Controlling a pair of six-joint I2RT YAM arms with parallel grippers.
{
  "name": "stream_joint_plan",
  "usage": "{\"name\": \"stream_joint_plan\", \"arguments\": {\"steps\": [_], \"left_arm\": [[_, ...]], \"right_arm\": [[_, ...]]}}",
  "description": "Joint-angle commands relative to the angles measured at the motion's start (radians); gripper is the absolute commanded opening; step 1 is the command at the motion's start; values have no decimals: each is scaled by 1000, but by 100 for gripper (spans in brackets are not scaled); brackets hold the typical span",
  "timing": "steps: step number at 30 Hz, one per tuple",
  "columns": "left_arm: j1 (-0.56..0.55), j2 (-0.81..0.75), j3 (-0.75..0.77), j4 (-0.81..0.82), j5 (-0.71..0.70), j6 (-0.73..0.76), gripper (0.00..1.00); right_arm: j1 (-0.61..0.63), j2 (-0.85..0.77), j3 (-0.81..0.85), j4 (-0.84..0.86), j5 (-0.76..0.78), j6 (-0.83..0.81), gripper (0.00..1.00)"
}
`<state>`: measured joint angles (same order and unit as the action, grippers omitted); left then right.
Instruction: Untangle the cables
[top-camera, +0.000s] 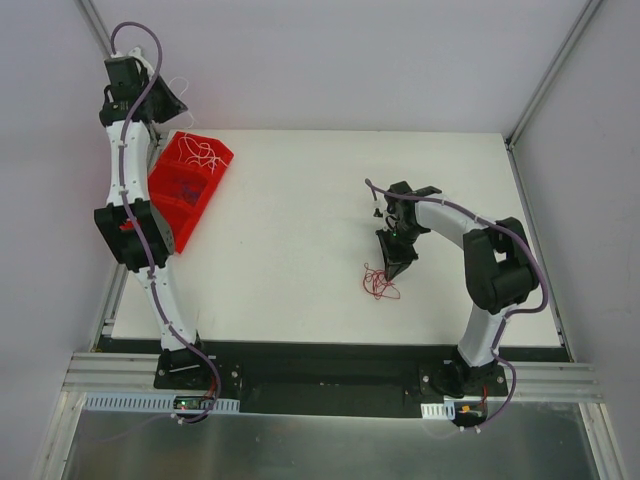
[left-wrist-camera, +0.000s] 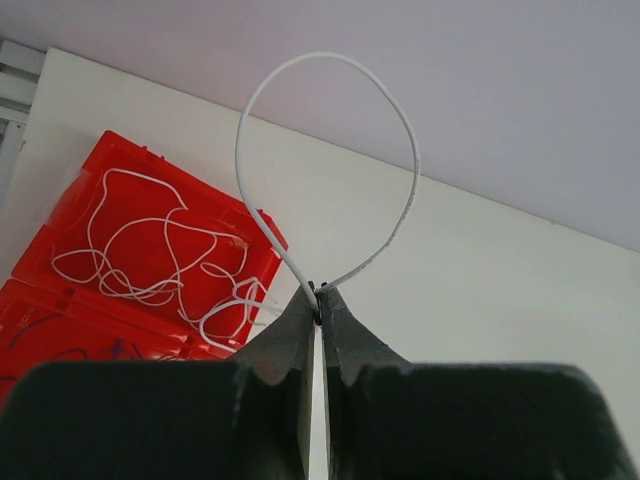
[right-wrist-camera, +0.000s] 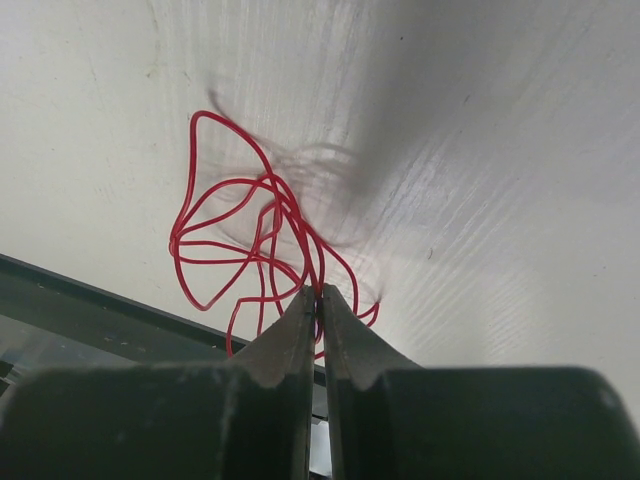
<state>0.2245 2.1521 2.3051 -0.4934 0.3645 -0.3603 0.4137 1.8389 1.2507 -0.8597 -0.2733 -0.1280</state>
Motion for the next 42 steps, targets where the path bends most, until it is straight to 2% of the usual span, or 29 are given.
{"name": "stream_joint_plan", "arguments": {"steps": [1,18,24,26,32,34,38,42], "left_arm": [[19,11,28,52,-19,-16,0],[33,152,-62,133,-162,78,0],[30,160,-144,131,-119,52,2],[30,157,-151,131,-116,55,8],[32,66,-211,121,-108,57,45],[32,16,-249,108,-92,49,52],[32,-101,-367,81,7,35,58],[30,-227,-522,36,85,24,58]], "right_arm": [[-4,-46,13,-29,9,-4,9],[-6,-90,9,-47,42,1,8],[-6,-86,21,-50,29,5,7],[-6,-90,19,-47,25,10,7],[-3,-78,23,-38,-1,16,7],[-4,-69,35,-27,-15,24,7],[7,-26,76,-12,-46,30,7],[46,55,171,-25,-73,22,7]]}}
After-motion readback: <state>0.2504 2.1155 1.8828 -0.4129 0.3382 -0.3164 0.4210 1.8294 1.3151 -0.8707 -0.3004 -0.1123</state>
